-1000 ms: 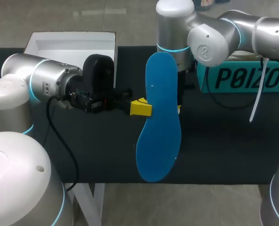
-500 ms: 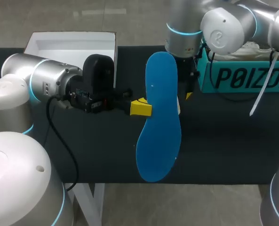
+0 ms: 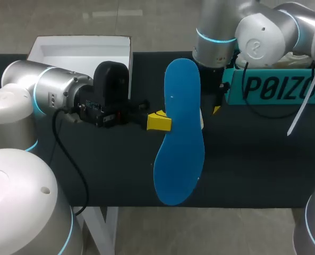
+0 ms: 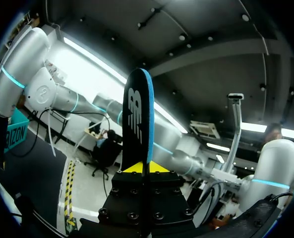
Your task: Take the shoe out of the shoebox, open the shoe tongue, remove and reinsert the insole, then place the shoe into the shoebox
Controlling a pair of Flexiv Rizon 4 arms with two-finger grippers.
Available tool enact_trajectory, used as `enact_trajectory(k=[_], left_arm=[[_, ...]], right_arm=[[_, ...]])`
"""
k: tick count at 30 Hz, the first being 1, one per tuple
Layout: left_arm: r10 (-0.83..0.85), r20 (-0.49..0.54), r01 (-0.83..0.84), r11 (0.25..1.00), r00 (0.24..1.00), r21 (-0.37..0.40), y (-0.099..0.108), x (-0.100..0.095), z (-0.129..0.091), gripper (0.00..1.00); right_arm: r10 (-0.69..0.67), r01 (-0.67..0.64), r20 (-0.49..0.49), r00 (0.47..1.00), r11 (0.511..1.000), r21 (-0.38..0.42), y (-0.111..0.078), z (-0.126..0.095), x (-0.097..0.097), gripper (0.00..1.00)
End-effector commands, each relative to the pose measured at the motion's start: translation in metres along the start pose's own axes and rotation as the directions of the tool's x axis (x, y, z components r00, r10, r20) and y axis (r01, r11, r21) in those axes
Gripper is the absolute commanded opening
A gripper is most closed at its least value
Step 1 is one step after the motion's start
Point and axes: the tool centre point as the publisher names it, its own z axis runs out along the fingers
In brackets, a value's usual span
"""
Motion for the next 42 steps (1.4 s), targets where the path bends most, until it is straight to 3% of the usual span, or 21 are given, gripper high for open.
enact_trajectory(k=[1,4,6,9,14,16,21,25,26,27,39,40,42], left_arm=[[0.001,-0.001,-0.001,1.000,1.000,0.002,0.001,-0.001,0.000,0.00],[0.001,-0.001,-0.001,1.000,1.000,0.002,0.001,-0.001,0.000,0.00],[0.001,-0.001,-0.001,1.000,1.000,0.002,0.001,-0.001,0.000,0.00],[0.001,-0.001,-0.001,1.000,1.000,0.002,0.001,-0.001,0.000,0.00],[0.001,-0.001,-0.001,1.000,1.000,0.002,0.001,-0.001,0.000,0.00],[0.001,-0.001,-0.001,1.000,1.000,0.002,0.001,-0.001,0.000,0.00],[0.001,-0.001,-0.001,1.000,1.000,0.002,0.001,-0.001,0.000,0.00],[0.001,-0.001,-0.001,1.000,1.000,0.002,0.001,-0.001,0.000,0.00],[0.001,-0.001,-0.001,1.000,1.000,0.002,0.001,-0.001,0.000,0.00],[0.001,-0.001,-0.001,1.000,1.000,0.002,0.001,-0.001,0.000,0.00],[0.001,-0.001,-0.001,1.000,1.000,0.002,0.001,-0.001,0.000,0.00],[0.001,-0.001,-0.001,1.000,1.000,0.002,0.001,-0.001,0.000,0.00],[0.001,-0.001,-0.001,1.000,1.000,0.002,0.001,-0.001,0.000,0.00]], right_arm=[[0.073,-0.068,-0.173,0.982,0.997,0.032,-0.003,-0.037,-0.008,1.00],[0.159,-0.149,-0.377,0.912,0.987,0.055,-0.008,-0.072,-0.008,1.00],[0.174,-0.165,-0.430,0.886,0.985,0.057,-0.010,-0.085,-0.007,1.00],[0.203,-0.188,-0.566,0.799,0.978,0.086,-0.012,-0.101,-0.006,1.00],[0.149,-0.199,-0.641,0.753,0.980,-0.007,-0.006,-0.118,-0.007,1.00],[0.165,-0.220,-0.680,0.714,0.976,0.006,-0.001,-0.124,-0.008,1.00],[0.177,-0.221,-0.827,0.534,0.973,0.066,0.003,-0.148,-0.011,1.00],[0.135,-0.192,-0.897,0.421,0.980,0.058,-0.001,-0.167,-0.015,1.00],[0.124,-0.178,-0.904,0.408,0.983,0.054,-0.001,-0.171,-0.015,1.00],[0.083,-0.139,-0.887,0.454,0.990,0.022,-0.001,-0.177,-0.014,1.00],[0.083,-0.139,-0.887,0.454,0.990,0.022,-0.001,-0.177,-0.014,1.00],[0.071,-0.161,-0.912,0.403,0.987,0.006,0.000,-0.180,-0.016,1.00],[0.063,-0.232,-0.915,0.399,0.972,-0.034,0.003,-0.187,-0.022,1.00]])
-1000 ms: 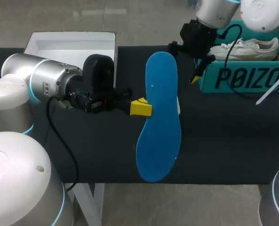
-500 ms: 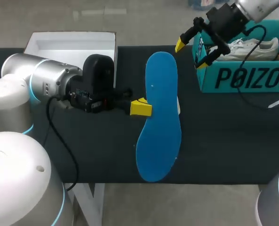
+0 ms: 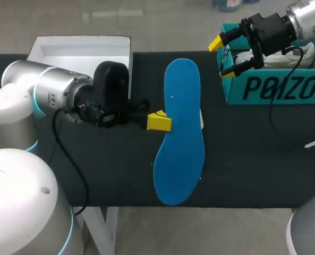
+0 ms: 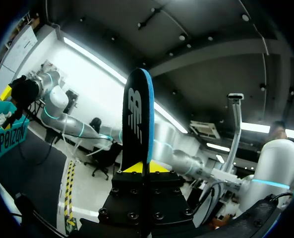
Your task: Take the shoe out of the shoebox, open the shoe tongue, remove and reinsert the insole, then place the shoe into the shoebox
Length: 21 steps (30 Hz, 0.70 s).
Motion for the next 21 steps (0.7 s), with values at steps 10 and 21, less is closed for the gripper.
enact_trajectory(k=[10,21], left_arm=[[0.001,-0.001,-0.001,1.000,1.000,0.002,0.001,-0.001,0.000,0.00],[0.001,-0.001,-0.001,1.000,1.000,0.002,0.001,-0.001,0.000,0.00]], right_arm=[[0.111,-0.154,-0.328,0.938,0.982,-0.107,-0.010,-0.043,0.027,1.00],[0.009,-0.050,-0.323,0.946,0.992,-0.118,-0.015,-0.046,0.050,1.00]])
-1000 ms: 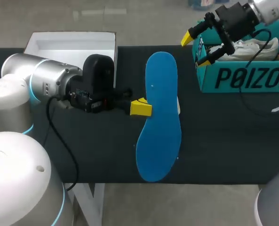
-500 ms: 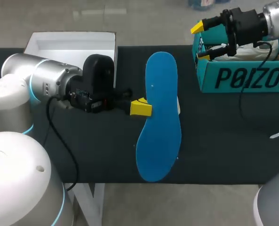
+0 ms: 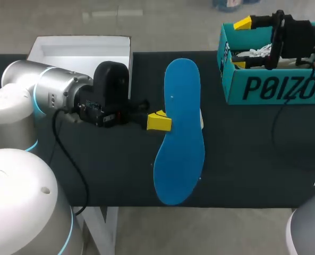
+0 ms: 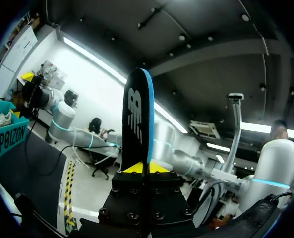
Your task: Take the shoe out of the shoebox, open the shoe tongue, remove and reinsert the insole, then place the shoe into the shoebox
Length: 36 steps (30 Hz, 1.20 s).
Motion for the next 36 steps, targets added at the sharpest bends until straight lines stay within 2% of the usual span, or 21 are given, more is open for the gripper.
enact_trajectory(k=[1,8,16,17,18,20,21,22,24,27,36], left_arm=[[0.001,-0.001,-0.001,1.000,1.000,0.002,0.001,-0.001,0.000,0.00],[0.001,-0.001,-0.001,1.000,1.000,0.002,0.001,-0.001,0.000,0.00],[0.001,-0.001,-0.001,1.000,1.000,0.002,0.001,-0.001,0.000,0.00],[0.048,0.001,-0.048,0.998,0.999,-0.049,0.000,-0.003,-0.002,0.00],[0.117,-0.001,-0.116,0.983,0.993,-0.139,0.000,-0.007,-0.006,0.00],[0.275,-0.025,-0.268,0.910,0.961,-0.316,-0.005,-0.015,-0.017,0.00],[0.360,-0.045,-0.350,0.859,0.932,-0.373,-0.010,-0.020,-0.024,0.00],[0.421,-0.046,-0.403,0.824,0.906,-0.398,-0.017,-0.024,-0.030,0.00],[0.527,-0.043,-0.492,0.758,0.849,-0.428,-0.033,-0.032,-0.043,0.00],[0.591,-0.010,-0.539,0.729,0.806,-0.422,-0.051,-0.040,-0.056,0.00],[0.583,-0.007,-0.528,0.731,0.813,-0.432,-0.055,-0.043,-0.060,0.00]], right_arm=[[-0.004,0.004,0.023,1.000,1.000,-0.002,0.005,0.006,0.008,1.00],[0.008,-0.008,-0.029,1.000,1.000,0.004,0.007,0.008,0.019,1.00],[0.008,-0.008,-0.029,1.000,1.000,0.004,0.007,0.008,0.019,1.00],[0.008,-0.008,-0.029,1.000,1.000,0.004,0.007,0.008,0.019,1.00],[0.008,-0.008,-0.029,1.000,1.000,0.004,0.007,0.008,0.019,1.00],[0.008,-0.008,-0.029,1.000,1.000,0.004,0.007,0.008,0.019,1.00],[0.008,-0.008,-0.029,1.000,1.000,0.004,0.007,0.008,0.019,1.00],[0.008,-0.008,-0.029,1.000,1.000,0.004,0.007,0.008,0.019,1.00],[0.008,-0.008,-0.029,1.000,1.000,0.004,0.007,0.008,0.019,1.00],[0.008,-0.008,-0.029,1.000,1.000,0.004,0.007,0.008,0.019,1.00],[0.008,-0.008,-0.029,1.000,1.000,0.004,0.007,0.008,0.019,1.00]])
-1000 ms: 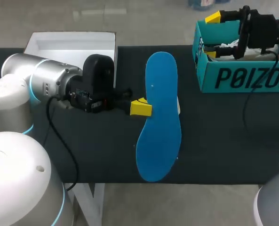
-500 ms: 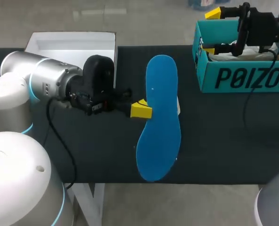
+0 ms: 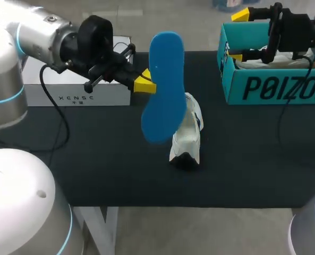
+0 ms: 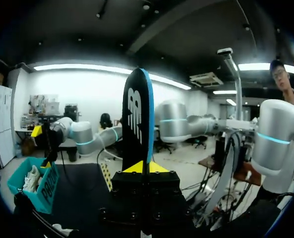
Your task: Take the shoe out of the shoebox, open the shoe tongue, remove and reinsert the insole, then place the shoe into the shoebox
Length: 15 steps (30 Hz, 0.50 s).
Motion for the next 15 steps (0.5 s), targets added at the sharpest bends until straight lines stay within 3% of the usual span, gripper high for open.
enact_trajectory(k=[1,10,11,13,15], left_arm=[[0.143,0.025,-0.139,0.980,0.989,-0.142,-0.006,-0.002,0.000,0.00],[0.143,0.025,-0.139,0.980,0.989,-0.142,-0.006,-0.002,0.000,0.00],[0.237,0.057,-0.224,0.958,0.970,-0.182,-0.001,-0.011,-0.001,0.00],[0.459,0.019,-0.436,0.855,0.888,-0.282,0.007,-0.026,-0.004,0.00],[0.562,-0.012,-0.537,0.782,0.827,-0.316,0.010,-0.038,-0.008,0.00]], right_arm=[[0.000,0.000,0.000,1.000,1.000,0.001,0.002,0.002,0.000,1.00],[0.000,0.000,0.000,1.000,1.000,0.001,0.002,0.002,0.000,1.00],[0.000,0.000,0.000,1.000,1.000,0.001,0.002,0.002,0.000,1.00],[0.000,0.000,0.000,1.000,1.000,0.001,0.002,0.002,0.000,1.00],[0.000,0.000,0.000,1.000,1.000,0.001,0.002,0.002,0.000,1.00]])
